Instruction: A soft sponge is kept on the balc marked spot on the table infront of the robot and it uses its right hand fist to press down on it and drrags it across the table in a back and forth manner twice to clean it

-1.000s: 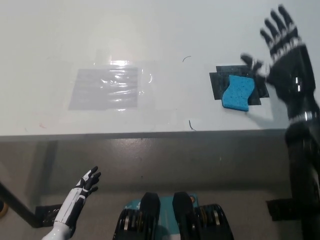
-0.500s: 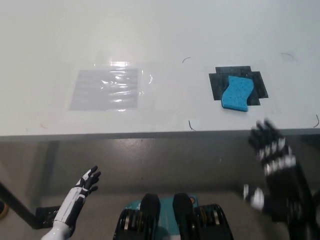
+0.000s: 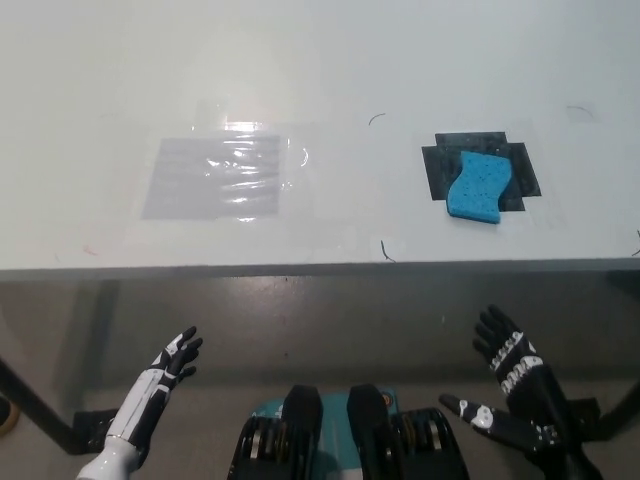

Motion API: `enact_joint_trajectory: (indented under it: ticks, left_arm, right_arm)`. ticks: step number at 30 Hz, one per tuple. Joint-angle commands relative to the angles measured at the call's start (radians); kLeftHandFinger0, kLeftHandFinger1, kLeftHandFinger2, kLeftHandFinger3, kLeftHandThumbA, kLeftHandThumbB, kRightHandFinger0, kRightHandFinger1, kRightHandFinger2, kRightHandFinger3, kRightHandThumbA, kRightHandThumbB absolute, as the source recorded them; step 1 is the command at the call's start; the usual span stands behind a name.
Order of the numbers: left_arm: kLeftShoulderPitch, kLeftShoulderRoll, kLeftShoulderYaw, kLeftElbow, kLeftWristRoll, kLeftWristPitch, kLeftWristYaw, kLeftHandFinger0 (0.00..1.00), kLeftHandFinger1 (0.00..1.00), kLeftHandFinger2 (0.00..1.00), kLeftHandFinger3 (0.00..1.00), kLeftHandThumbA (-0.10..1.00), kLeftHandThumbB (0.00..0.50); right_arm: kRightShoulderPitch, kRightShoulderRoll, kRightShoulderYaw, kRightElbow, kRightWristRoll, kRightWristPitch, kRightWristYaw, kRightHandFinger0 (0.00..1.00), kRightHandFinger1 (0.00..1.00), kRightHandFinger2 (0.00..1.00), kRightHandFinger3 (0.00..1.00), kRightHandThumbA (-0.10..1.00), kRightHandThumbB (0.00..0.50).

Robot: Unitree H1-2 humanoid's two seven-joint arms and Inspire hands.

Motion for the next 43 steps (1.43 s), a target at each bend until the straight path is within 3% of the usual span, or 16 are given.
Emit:
enact_joint_trajectory:
  ticks: [1, 11, 13, 16, 23, 43]
  left_arm:
    - [-0.015, 0.008, 0.005, -0.015, -0.011, -0.036, -0.015, 1.00, 1.00, 1.00, 1.00, 1.00, 0.484]
    - [-0.011, 0.008, 0.009, -0.016, -0.008, -0.035, -0.012, 1.00, 1.00, 1.00, 1.00, 1.00, 0.481]
    - [-0.013, 0.009, 0.009, -0.016, -0.008, -0.036, -0.016, 1.00, 1.00, 1.00, 1.00, 1.00, 0.479]
    - [-0.013, 0.009, 0.008, -0.021, -0.004, -0.028, -0.017, 1.00, 1.00, 1.00, 1.00, 1.00, 0.478]
    - [-0.012, 0.005, 0.009, -0.021, -0.001, -0.028, -0.012, 1.00, 1.00, 1.00, 1.00, 1.00, 0.473]
    - [-0.010, 0.005, 0.007, -0.014, 0.007, -0.039, -0.009, 1.00, 1.00, 1.00, 1.00, 1.00, 0.455]
  right_arm:
    - [-0.010, -0.014, -0.017, -0.006, 0.007, -0.068, 0.033, 1.00, 1.00, 1.00, 1.00, 1.00, 0.261]
    - [-0.016, -0.012, -0.010, -0.008, -0.030, -0.067, 0.016, 1.00, 1.00, 1.00, 1.00, 1.00, 0.206]
    - [-0.018, -0.013, -0.010, -0.009, -0.029, -0.063, 0.018, 1.00, 1.00, 1.00, 1.00, 1.00, 0.225]
    - [-0.015, -0.014, -0.009, -0.016, -0.033, -0.059, 0.017, 1.00, 1.00, 1.00, 1.00, 1.00, 0.213]
    - [-0.017, -0.019, -0.005, -0.011, -0.044, -0.061, 0.019, 1.00, 1.00, 1.00, 1.00, 1.00, 0.155]
    - [-0.021, -0.027, 0.006, -0.017, -0.071, -0.031, 0.028, 1.00, 1.00, 1.00, 1.00, 1.00, 0.109]
